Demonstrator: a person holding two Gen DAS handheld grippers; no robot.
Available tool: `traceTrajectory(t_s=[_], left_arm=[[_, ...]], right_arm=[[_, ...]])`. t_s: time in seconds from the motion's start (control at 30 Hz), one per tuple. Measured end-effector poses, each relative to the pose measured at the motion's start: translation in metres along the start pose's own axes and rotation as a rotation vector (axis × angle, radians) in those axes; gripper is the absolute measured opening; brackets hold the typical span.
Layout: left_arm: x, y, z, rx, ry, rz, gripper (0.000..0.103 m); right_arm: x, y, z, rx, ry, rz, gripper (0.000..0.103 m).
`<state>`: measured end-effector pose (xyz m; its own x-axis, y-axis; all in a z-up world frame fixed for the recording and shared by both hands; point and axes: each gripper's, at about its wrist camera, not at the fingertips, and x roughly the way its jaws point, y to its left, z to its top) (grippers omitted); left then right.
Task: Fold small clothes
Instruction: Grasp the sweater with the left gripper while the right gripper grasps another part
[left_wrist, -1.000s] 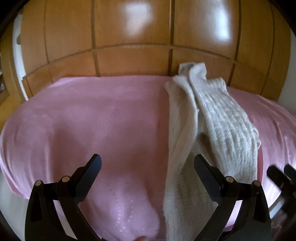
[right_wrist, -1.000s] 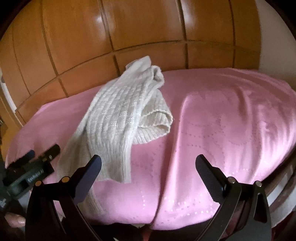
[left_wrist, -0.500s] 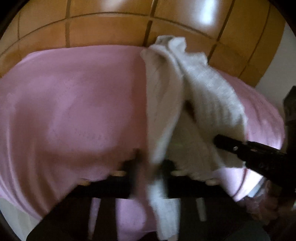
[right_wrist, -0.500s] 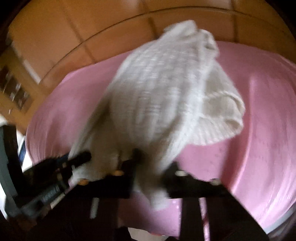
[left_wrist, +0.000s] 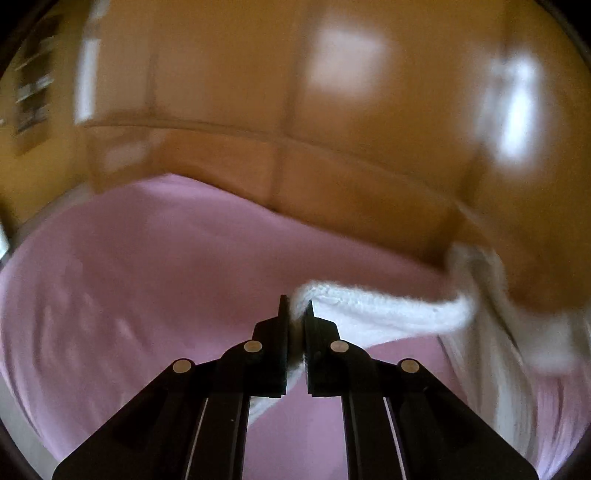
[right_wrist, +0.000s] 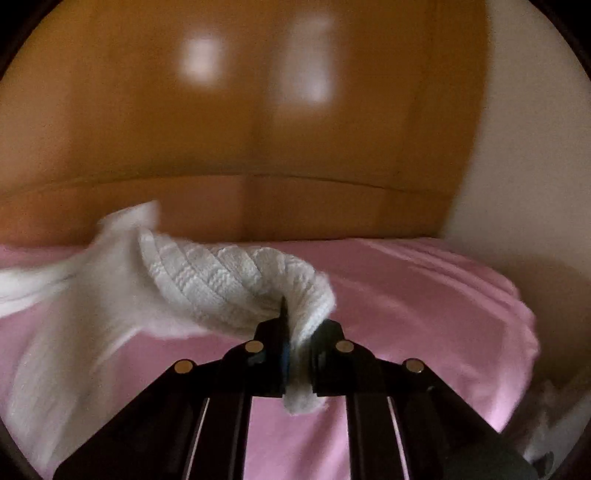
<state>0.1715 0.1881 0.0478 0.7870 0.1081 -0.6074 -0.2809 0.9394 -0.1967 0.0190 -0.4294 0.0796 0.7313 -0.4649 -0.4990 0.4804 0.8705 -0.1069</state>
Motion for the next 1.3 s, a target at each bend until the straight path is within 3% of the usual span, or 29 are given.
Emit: traceTrajectory(t_s=[0.07, 0.1, 0.13, 0.17, 0.23, 0.33, 0.43, 0.53, 0.63, 0.7, 0.77, 0.8, 0.9, 1.0, 1.17, 1.3], left_arm=[[0.008, 0.005, 0.016, -0.025, -0.018, 0.057, 0.013], [0.01, 0.005, 0.02, -0.03, -0.024, 0.082, 0.026], [0.008, 0.006, 0.021, -0.035, -0.03, 0.095, 0.059], [0.003, 0.006, 0.018, -0.04, -0.052, 0.093, 0.084], [-0.009, 0.003, 0.007, -0.032, -0.121, 0.072, 0.085], [-0.011, -0.001, -0.019, 0.02, -0.041, 0.04, 0.085], [-0.016, -0.009, -0.048, 0.049, 0.01, -0.012, 0.085], [-0.019, -0.027, -0.076, 0.058, 0.079, -0.105, 0.085], [-0.023, -0.046, -0.102, 0.093, 0.133, -0.183, 0.085], [-0.027, -0.061, -0.116, 0.123, 0.165, -0.226, 0.085], [-0.03, -0.071, -0.128, 0.144, 0.195, -0.274, 0.083], [-0.029, -0.075, -0.133, 0.146, 0.209, -0.294, 0.081], [-0.026, -0.086, -0.146, 0.145, 0.271, -0.377, 0.072], [-0.018, -0.095, -0.154, 0.09, 0.339, -0.49, 0.061], [-0.004, -0.128, -0.171, 0.006, 0.45, -0.644, 0.058], [0.005, -0.16, -0.18, -0.043, 0.525, -0.745, 0.058]], right_arm=[[0.02, -0.014, 0.009, 0.052, 0.02, -0.039, 0.023], [0.023, -0.018, 0.01, 0.072, 0.016, -0.05, 0.061], [0.022, -0.019, 0.011, 0.094, -0.006, -0.047, 0.08], [0.015, -0.019, 0.006, 0.115, -0.028, -0.014, 0.081], [0.009, -0.01, -0.002, 0.113, 0.011, 0.105, 0.081], [-0.01, 0.016, -0.034, 0.131, 0.118, 0.395, 0.073], [-0.024, 0.064, -0.074, 0.163, 0.286, 0.717, 0.066], [-0.031, 0.112, -0.104, 0.155, 0.417, 0.868, 0.061], [-0.031, 0.164, -0.136, 0.122, 0.537, 0.936, 0.058], [-0.033, 0.18, -0.143, 0.126, 0.558, 0.948, 0.056], [-0.041, 0.191, -0.134, 0.108, 0.54, 0.945, 0.03], [-0.045, 0.187, -0.124, 0.119, 0.526, 0.946, 0.008], [-0.059, 0.154, -0.082, 0.182, 0.383, 0.911, 0.007], [-0.065, 0.096, -0.041, 0.271, 0.222, 0.807, 0.007], [-0.051, 0.032, -0.016, 0.345, 0.157, 0.645, 0.007], [-0.039, 0.001, -0.019, 0.375, 0.157, 0.585, 0.007]])
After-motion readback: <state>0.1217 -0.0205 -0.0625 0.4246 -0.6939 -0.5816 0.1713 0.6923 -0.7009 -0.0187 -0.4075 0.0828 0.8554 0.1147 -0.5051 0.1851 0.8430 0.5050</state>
